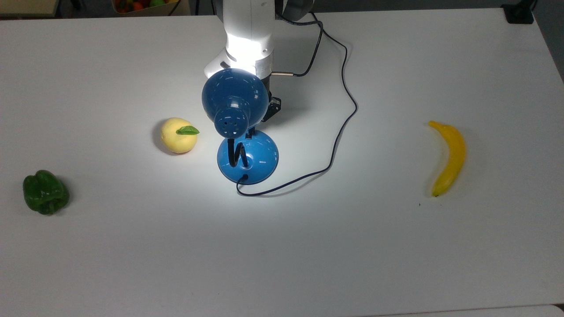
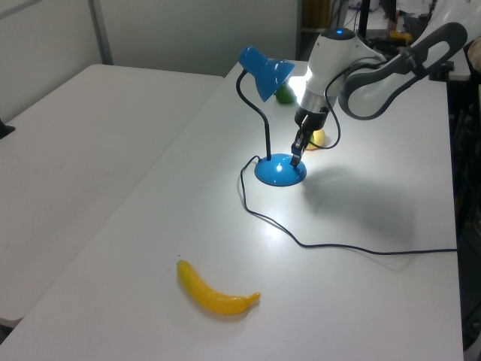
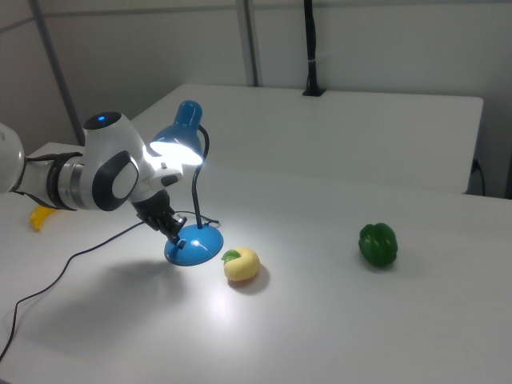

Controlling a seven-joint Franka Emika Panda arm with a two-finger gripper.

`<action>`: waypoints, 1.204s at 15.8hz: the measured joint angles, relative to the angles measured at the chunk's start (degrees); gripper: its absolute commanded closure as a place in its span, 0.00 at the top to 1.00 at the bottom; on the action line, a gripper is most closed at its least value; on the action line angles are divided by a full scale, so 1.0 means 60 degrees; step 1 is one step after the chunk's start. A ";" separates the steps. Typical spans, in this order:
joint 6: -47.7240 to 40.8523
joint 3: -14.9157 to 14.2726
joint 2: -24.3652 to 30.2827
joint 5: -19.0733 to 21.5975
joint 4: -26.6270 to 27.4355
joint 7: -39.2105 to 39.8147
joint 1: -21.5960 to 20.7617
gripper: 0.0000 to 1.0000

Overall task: Turn off lamp
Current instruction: 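Press the switch on the lamp base with the gripper fingers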

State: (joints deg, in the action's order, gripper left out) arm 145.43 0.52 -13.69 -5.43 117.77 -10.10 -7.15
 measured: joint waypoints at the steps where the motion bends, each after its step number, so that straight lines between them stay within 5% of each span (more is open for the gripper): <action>1: 0.0000 0.0000 -0.0003 -0.0010 0.0000 0.0000 0.0001 0.00; 19: 0.0000 0.0000 -0.0174 -0.0444 -0.0006 -0.0007 0.0035 0.00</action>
State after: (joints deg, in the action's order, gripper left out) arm 145.43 0.52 -14.74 -8.10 117.74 -10.14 -6.94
